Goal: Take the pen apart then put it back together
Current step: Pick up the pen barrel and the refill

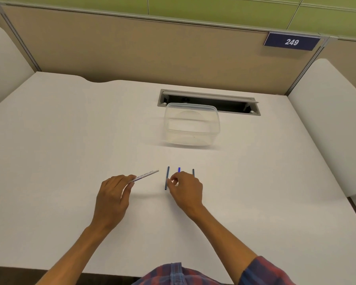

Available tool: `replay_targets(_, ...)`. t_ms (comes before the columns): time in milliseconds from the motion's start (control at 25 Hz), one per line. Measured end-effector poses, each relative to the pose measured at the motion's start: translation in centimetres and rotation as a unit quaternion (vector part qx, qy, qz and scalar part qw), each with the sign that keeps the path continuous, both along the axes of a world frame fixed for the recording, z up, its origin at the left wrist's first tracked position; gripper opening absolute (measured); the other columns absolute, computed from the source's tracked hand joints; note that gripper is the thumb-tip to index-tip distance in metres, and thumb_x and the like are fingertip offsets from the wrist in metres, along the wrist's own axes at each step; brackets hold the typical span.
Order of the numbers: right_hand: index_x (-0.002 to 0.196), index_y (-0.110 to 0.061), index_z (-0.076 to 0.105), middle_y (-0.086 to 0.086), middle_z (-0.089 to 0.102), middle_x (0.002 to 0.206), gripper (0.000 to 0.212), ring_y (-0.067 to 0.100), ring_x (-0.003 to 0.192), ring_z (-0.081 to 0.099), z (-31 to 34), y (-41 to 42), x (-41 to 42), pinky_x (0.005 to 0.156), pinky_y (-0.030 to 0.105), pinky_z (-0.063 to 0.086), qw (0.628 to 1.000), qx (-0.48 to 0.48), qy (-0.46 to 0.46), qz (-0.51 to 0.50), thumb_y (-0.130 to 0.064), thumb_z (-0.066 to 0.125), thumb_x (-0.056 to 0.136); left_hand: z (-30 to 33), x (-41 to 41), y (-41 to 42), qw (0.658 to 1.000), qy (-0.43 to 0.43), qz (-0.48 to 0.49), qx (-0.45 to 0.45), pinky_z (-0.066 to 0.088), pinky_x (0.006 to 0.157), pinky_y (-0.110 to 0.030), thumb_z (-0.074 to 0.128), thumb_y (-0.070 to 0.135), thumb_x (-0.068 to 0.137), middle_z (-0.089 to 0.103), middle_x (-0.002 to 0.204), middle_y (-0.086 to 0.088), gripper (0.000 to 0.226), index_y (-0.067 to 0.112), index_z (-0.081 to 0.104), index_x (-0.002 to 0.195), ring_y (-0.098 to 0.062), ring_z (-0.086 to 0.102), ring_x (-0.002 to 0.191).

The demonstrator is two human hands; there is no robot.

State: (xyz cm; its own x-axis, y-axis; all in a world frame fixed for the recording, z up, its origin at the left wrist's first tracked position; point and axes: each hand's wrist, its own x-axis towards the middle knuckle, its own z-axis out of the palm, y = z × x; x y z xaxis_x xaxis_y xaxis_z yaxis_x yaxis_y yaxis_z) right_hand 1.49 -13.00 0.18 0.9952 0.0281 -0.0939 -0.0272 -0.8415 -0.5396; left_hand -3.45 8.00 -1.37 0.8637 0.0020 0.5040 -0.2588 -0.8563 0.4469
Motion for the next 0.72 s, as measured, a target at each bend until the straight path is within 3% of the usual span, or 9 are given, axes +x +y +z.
replay_targets(120, 0.103, -0.018, 0.070, 0.000, 0.074, 0.097, 0.030, 0.023, 0.088, 0.068, -0.3, 1.6, 0.8, 0.071, 0.031, 0.046, 0.998, -0.058, -0.002, -0.004, -0.040, 0.052, 0.095, 0.3, 0.3, 0.3, 1.000, -0.004, 0.002, -0.005, 0.039, 0.084, -0.027, 0.045, 0.025, 0.094, 0.071, 0.095, -0.006, 0.033, 0.007, 0.069, 0.106, -0.016, 0.055, 0.093)
replay_targets(280, 0.090, -0.011, 0.065, 0.005, 0.069, 0.086, 0.031, 0.025, 0.078, 0.064, -0.2, 2.7, 1.6, 0.062, 0.028, 0.035, 0.991, -0.131, 0.025, 0.013, -0.036, 0.050, 0.097, 0.5, 0.7, 0.9, 1.000, -0.004, -0.001, -0.004, 0.039, 0.084, -0.027, 0.046, 0.024, 0.094, 0.071, 0.095, -0.006, 0.031, 0.006, 0.069, 0.106, -0.017, 0.056, 0.092)
replay_targets(400, 0.071, -0.013, 0.049, 0.001, 0.052, 0.066, 0.027, 0.021, 0.063, 0.054, -0.6, 3.1, 2.0, 0.049, 0.026, 0.025, 0.988, -0.147, 0.038, 0.008, -0.024, 0.050, 0.096, 0.5, 0.9, 1.4, 1.000, -0.005, 0.000, -0.004, 0.041, 0.084, -0.029, 0.048, 0.024, 0.094, 0.071, 0.095, -0.005, 0.030, 0.008, 0.069, 0.106, -0.019, 0.058, 0.092)
replay_targets(480, 0.069, -0.013, 0.047, 0.000, 0.047, 0.061, 0.025, 0.021, 0.060, 0.049, -0.5, 3.2, 2.0, 0.047, 0.026, 0.020, 0.989, -0.140, 0.045, 0.008, -0.019, 0.050, 0.093, 0.5, 1.2, 1.6, 1.000, -0.008, -0.001, -0.007, 0.041, 0.084, -0.029, 0.048, 0.024, 0.094, 0.071, 0.095, -0.005, 0.030, 0.007, 0.069, 0.106, -0.017, 0.057, 0.093)
replay_targets(600, 0.080, -0.013, 0.064, 0.004, 0.067, 0.076, 0.022, 0.028, 0.072, 0.062, 0.9, 2.4, 2.9, 0.056, 0.028, 0.033, 0.995, -0.099, 0.012, 0.000, -0.028, 0.052, 0.089, 0.6, 1.6, 1.7, 1.000, -0.010, 0.002, -0.011, 0.040, 0.085, -0.028, 0.048, 0.023, 0.093, 0.071, 0.094, -0.005, 0.030, 0.007, 0.069, 0.106, -0.016, 0.056, 0.093)
replay_targets(720, 0.089, -0.019, 0.072, 0.003, 0.075, 0.085, 0.023, 0.030, 0.083, 0.067, 3.8, 0.3, 5.6, 0.067, 0.033, 0.044, 0.996, -0.063, -0.065, -0.024, -0.035, 0.056, 0.087, 0.8, 2.2, 1.7, 1.000, -0.011, 0.002, -0.014, 0.040, 0.084, -0.028, 0.049, 0.023, 0.092, 0.071, 0.094, -0.005, 0.029, 0.008, 0.070, 0.105, -0.017, 0.058, 0.092)
